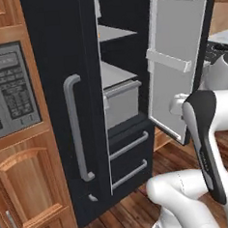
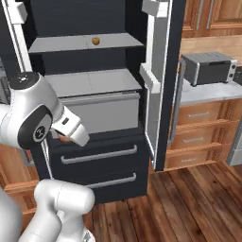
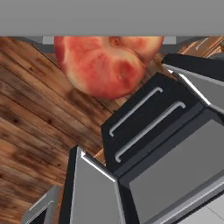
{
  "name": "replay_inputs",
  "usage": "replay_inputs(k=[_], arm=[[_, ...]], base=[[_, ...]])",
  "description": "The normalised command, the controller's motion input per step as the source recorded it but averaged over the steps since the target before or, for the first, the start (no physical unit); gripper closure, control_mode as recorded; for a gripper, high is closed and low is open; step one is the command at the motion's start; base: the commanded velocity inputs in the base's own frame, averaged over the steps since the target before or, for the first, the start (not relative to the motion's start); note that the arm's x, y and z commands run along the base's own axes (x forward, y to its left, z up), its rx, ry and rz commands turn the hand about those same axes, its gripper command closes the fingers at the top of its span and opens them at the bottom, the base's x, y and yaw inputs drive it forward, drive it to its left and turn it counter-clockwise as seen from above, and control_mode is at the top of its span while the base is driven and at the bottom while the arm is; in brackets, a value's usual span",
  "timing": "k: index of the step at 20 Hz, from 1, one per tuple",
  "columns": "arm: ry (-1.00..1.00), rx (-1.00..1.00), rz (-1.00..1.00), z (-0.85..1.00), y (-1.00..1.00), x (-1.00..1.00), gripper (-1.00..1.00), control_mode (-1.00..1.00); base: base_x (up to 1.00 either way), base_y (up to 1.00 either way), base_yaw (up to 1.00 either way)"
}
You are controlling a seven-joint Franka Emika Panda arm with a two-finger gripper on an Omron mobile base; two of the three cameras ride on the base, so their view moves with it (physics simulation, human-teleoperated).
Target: Place the cold items (apple and peach) from the fridge in one tupperware on the dining counter. Place the warm items (kebab skewer and hot dog) in the stove area in another tupperware.
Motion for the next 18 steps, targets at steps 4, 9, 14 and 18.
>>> replay_inputs(k=[4,9,14,18], arm=[[0.0,0.0,0.0,0.0,0.0,0.0,1.0,1.0],[0.0,0.0,0.0,0.0,0.0,0.0,1.0,1.0],[0.0,0.0,0.0,0.0,0.0,0.0,1.0,1.0],[0.0,0.0,0.0,0.0,0.0,0.0,1.0,1.0]], base=[[-0.7,0.14,-0.64],[-0.6,0.0,-0.77],[-0.56,0.0,-0.79],[-0.52,0.0,-0.78]])
